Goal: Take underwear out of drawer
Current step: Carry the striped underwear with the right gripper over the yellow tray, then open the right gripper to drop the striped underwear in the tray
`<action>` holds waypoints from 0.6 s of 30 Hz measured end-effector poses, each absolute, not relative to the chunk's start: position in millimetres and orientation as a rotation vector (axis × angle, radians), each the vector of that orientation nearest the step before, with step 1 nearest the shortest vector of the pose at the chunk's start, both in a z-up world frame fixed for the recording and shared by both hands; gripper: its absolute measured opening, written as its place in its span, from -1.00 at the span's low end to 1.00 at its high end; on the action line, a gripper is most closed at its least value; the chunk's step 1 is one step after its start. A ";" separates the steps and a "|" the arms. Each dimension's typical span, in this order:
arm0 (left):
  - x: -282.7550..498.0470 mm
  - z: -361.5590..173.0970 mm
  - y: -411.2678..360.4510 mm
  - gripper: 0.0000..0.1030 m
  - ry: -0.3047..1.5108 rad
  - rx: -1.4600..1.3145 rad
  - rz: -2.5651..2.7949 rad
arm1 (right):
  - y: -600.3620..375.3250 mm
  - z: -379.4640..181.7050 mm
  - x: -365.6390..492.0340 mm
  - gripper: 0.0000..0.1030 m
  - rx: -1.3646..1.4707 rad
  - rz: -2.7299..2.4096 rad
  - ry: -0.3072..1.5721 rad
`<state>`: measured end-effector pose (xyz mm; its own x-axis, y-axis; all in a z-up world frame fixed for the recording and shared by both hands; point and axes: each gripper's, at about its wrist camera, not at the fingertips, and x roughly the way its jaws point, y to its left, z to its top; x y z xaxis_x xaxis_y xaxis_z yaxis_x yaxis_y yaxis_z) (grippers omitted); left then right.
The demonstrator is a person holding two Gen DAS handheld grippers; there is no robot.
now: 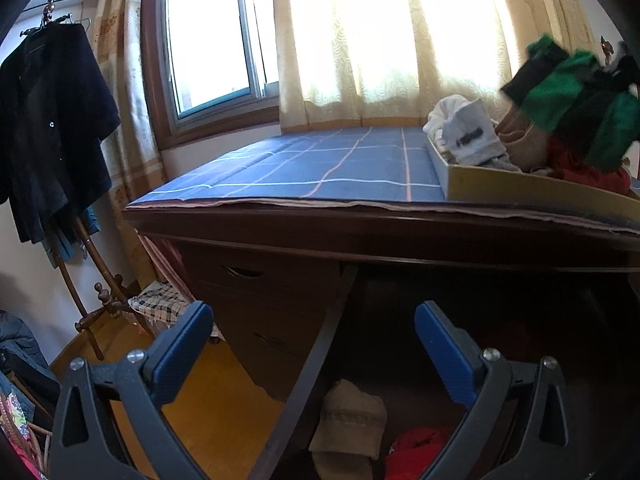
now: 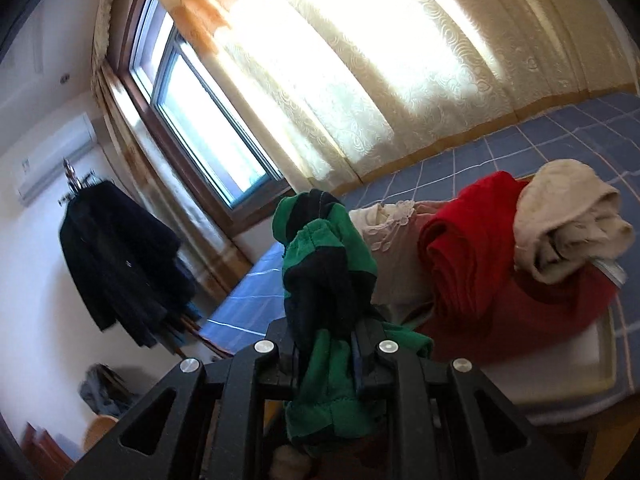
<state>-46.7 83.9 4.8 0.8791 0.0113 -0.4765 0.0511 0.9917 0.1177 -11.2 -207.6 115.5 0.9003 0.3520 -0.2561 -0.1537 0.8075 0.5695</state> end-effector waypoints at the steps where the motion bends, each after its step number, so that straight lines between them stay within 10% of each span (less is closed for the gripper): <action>1: -46.2 4.4 84.6 0.99 0.496 0.131 -0.021 | -206.2 112.4 -4.5 -0.62 0.552 0.279 0.370; 18: -36.1 -10.2 85.1 0.99 0.581 0.106 -0.015 | -193.5 61.3 63.0 -0.62 0.422 0.140 0.500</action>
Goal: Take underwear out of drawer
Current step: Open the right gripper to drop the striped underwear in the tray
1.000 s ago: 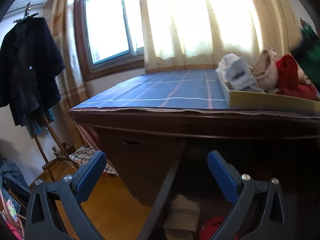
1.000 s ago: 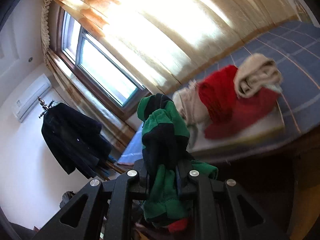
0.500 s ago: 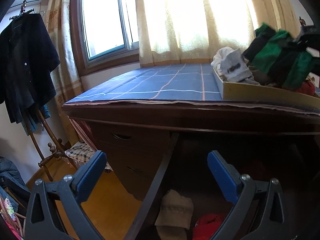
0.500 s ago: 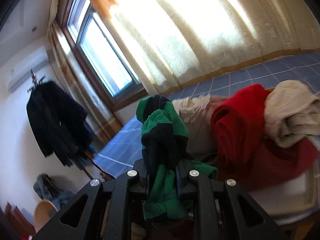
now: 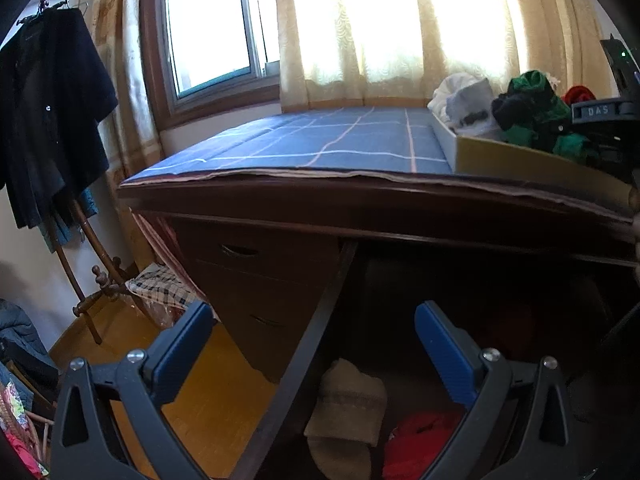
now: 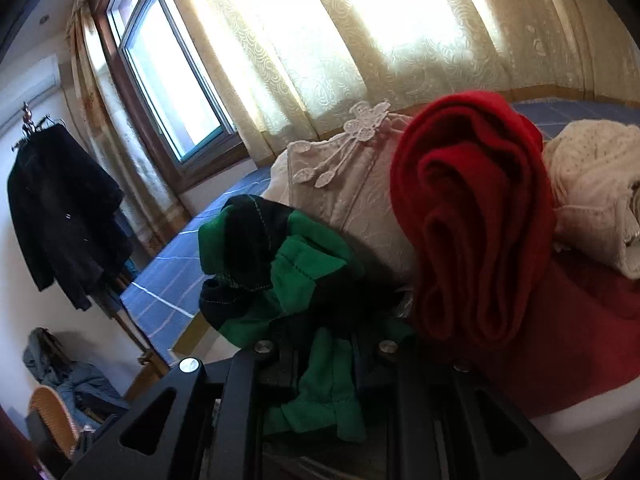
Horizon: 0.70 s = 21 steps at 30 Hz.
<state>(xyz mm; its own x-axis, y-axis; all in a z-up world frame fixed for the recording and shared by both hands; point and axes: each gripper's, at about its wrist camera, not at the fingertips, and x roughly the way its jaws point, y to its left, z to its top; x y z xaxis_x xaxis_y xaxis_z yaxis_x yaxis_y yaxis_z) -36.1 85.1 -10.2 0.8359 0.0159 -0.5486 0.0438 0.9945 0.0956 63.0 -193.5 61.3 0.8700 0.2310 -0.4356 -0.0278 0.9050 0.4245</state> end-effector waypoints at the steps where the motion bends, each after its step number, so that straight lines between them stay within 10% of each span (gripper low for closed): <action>1: -36.1 -10.9 85.8 0.99 0.586 0.101 -0.018 | -192.8 60.6 66.7 -0.62 0.413 0.126 0.511; 16: -35.2 -13.6 83.3 0.99 0.595 0.117 -0.014 | -204.6 57.3 59.9 -0.50 0.466 0.162 0.506; 21: -37.1 -14.4 78.6 0.99 0.583 0.159 0.003 | -210.5 62.0 36.5 -0.03 0.485 0.139 0.421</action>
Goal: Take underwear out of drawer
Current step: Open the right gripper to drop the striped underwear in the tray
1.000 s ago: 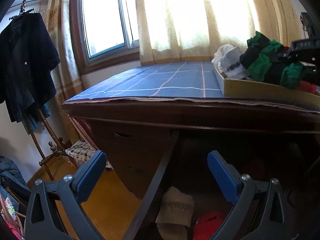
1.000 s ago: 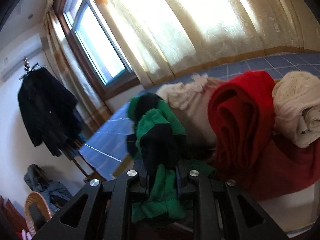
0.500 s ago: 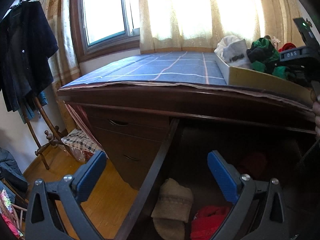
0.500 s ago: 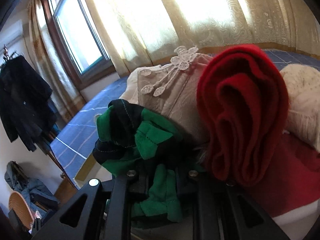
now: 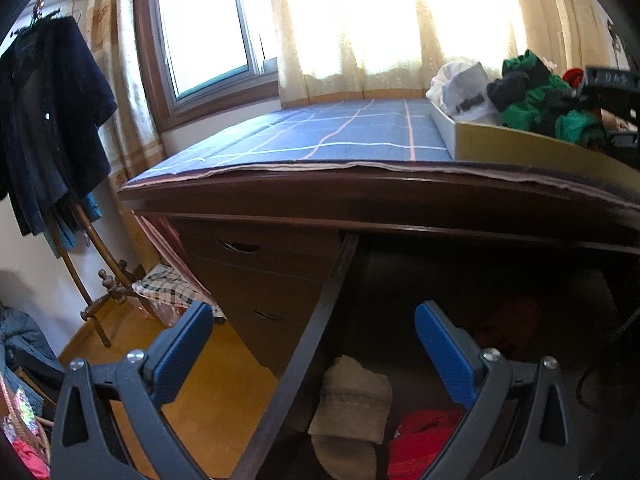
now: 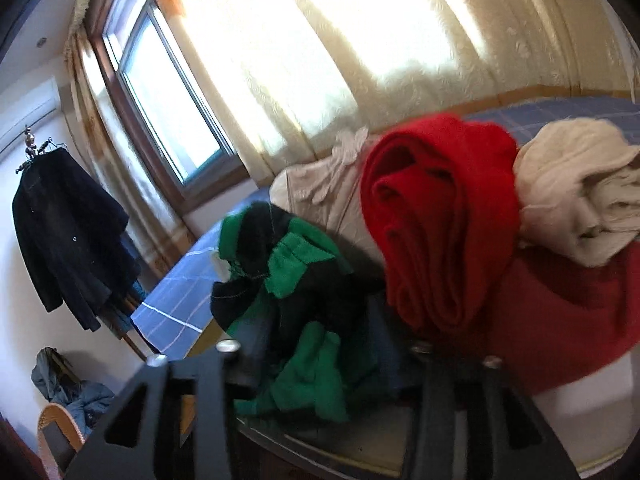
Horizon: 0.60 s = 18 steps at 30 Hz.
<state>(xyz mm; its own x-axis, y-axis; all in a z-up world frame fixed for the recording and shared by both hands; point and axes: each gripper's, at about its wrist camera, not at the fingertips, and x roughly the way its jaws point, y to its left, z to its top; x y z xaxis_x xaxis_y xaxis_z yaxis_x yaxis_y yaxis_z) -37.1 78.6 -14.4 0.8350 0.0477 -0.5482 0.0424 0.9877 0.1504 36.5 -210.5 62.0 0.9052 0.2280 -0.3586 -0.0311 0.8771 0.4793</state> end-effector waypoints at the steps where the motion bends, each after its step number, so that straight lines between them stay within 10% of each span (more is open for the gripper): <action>1: -37.8 -14.4 77.3 0.99 0.579 0.168 0.006 | -210.4 62.7 34.2 -0.03 0.478 0.133 0.415; 18: -41.0 -15.1 70.8 0.99 0.553 0.215 0.011 | -208.0 74.2 -30.5 0.16 0.472 0.070 0.278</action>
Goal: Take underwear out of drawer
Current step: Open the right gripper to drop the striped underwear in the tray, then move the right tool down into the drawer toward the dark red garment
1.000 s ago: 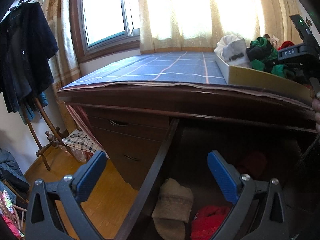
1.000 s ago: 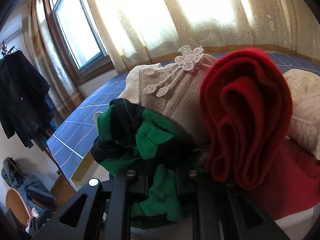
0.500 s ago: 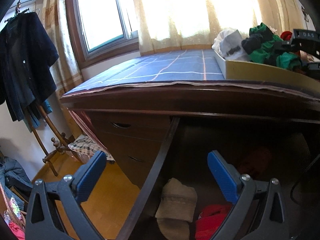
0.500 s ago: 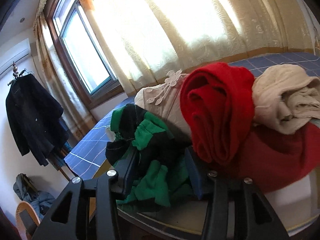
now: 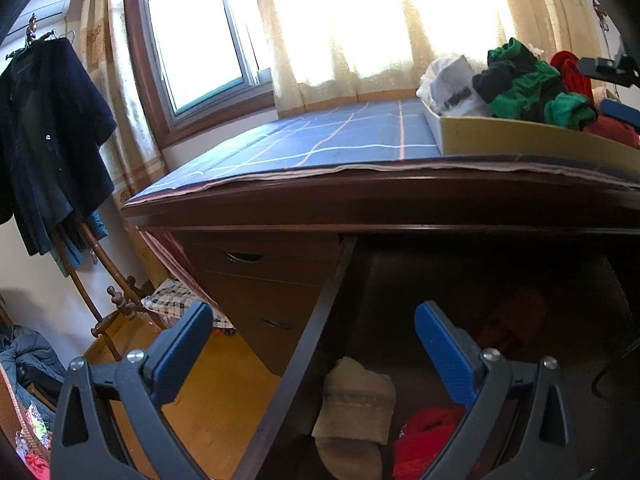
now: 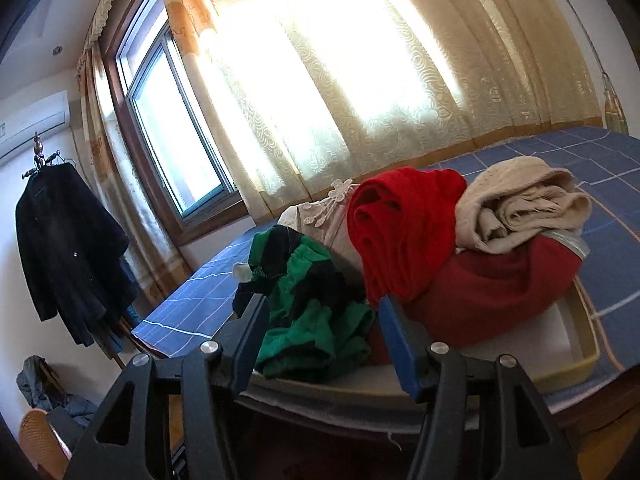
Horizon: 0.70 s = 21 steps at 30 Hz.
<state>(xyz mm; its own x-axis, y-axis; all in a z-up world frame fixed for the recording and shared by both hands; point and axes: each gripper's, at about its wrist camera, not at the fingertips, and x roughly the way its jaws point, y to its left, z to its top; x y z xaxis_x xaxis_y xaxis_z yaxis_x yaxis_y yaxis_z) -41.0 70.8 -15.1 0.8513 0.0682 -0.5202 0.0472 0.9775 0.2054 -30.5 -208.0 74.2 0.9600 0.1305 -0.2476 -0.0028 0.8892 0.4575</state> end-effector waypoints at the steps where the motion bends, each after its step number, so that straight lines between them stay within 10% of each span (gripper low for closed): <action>1: -41.2 -15.1 70.7 0.99 0.554 0.215 0.011 | -208.4 73.7 -34.7 0.16 0.475 0.071 0.277; 21: -43.0 -13.9 71.5 0.99 0.532 0.201 0.001 | -228.1 123.1 -198.3 0.17 0.490 0.170 0.218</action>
<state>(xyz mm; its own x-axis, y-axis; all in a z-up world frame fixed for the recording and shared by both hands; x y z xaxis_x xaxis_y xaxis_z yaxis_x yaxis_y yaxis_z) -43.0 71.5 -13.9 0.8625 0.0535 -0.5033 0.0508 0.9803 0.1911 -198.3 -228.1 123.1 0.9628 0.2132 -0.1660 -0.1091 0.8688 0.4830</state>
